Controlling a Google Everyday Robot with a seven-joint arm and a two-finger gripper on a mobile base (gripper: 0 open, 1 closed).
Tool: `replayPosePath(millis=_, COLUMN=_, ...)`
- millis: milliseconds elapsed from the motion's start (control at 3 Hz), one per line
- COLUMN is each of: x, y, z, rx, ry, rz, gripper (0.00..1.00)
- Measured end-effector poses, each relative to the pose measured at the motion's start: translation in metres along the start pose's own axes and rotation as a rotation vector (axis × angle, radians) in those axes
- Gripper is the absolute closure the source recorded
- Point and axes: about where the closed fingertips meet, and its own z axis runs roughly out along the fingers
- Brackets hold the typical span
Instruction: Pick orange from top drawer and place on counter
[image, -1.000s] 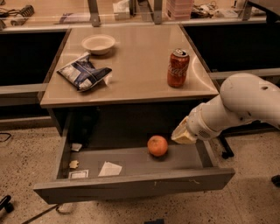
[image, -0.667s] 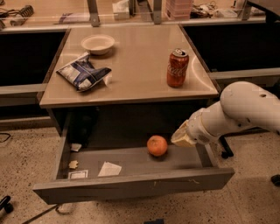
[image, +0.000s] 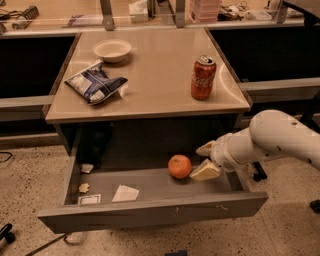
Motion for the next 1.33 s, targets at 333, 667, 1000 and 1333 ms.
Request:
replayPosePath(millis=333, x=0.005, y=-0.003, z=0.018, rx=-0.008, ry=-0.029, rz=0.013, gripper=0.46)
replayPosePath(millis=667, x=0.004, y=-0.003, z=0.037, rx=-0.028, ry=-0.057, rz=0.013, gripper=0.39)
replayPosePath(millis=1000, x=-0.004, y=-0.004, z=0.053, rx=-0.050, ry=-0.086, rz=0.001, gripper=0.24)
replayPosePath(millis=1333, x=-0.014, y=-0.002, z=0.068, rx=-0.075, ry=-0.113, rz=-0.016, gripper=0.21)
